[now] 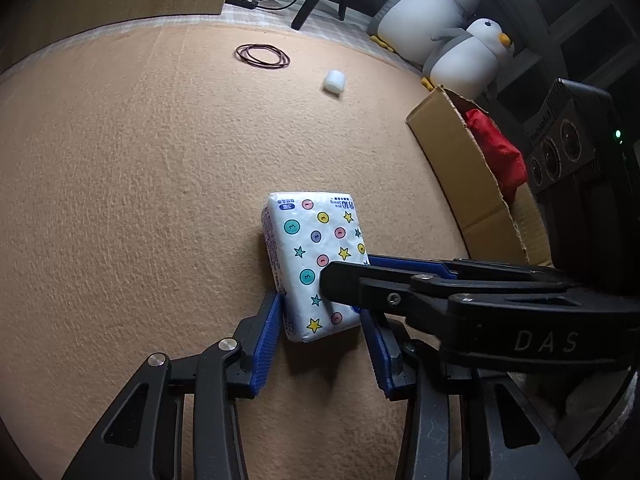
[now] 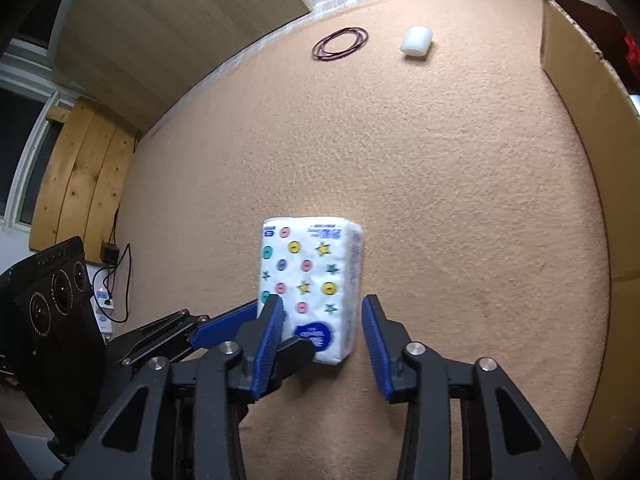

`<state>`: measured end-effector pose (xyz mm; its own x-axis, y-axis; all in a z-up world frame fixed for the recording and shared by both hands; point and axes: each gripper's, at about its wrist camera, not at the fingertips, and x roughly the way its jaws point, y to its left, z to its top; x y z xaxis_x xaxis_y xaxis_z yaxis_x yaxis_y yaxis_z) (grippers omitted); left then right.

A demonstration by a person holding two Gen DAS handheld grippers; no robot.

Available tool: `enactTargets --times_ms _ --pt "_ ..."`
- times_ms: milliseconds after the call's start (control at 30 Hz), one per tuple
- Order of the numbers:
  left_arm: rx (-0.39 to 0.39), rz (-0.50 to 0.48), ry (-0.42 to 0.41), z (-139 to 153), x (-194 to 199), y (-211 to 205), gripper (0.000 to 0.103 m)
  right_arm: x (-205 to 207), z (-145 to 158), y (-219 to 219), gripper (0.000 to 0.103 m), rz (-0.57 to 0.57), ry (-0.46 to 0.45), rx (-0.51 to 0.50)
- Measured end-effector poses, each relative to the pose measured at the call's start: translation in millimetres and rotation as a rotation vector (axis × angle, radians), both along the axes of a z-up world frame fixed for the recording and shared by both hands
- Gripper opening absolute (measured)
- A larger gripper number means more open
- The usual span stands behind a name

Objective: Organize objects
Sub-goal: 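Lift the tissue pack with the left tool and carry it over the box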

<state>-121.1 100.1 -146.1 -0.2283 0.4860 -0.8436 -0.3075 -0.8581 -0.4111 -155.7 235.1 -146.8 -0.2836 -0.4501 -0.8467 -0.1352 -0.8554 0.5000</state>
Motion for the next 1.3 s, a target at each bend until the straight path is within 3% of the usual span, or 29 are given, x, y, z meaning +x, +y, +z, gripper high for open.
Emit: enactTargets --times_ms 233,600,933,1300 --pt "-0.002 -0.001 0.026 11 5 7 0.044 7 11 1 0.035 -0.004 0.026 0.025" --pt "0.024 -0.074 0.136 62 19 52 0.044 40 65 31 0.035 -0.064 0.152 0.108" --pt "0.071 -0.188 0.189 94 28 124 0.044 79 102 88 0.035 -0.181 0.223 0.172" --pt "0.096 -0.316 0.179 94 36 209 0.044 113 100 156 0.035 -0.312 0.208 0.202"
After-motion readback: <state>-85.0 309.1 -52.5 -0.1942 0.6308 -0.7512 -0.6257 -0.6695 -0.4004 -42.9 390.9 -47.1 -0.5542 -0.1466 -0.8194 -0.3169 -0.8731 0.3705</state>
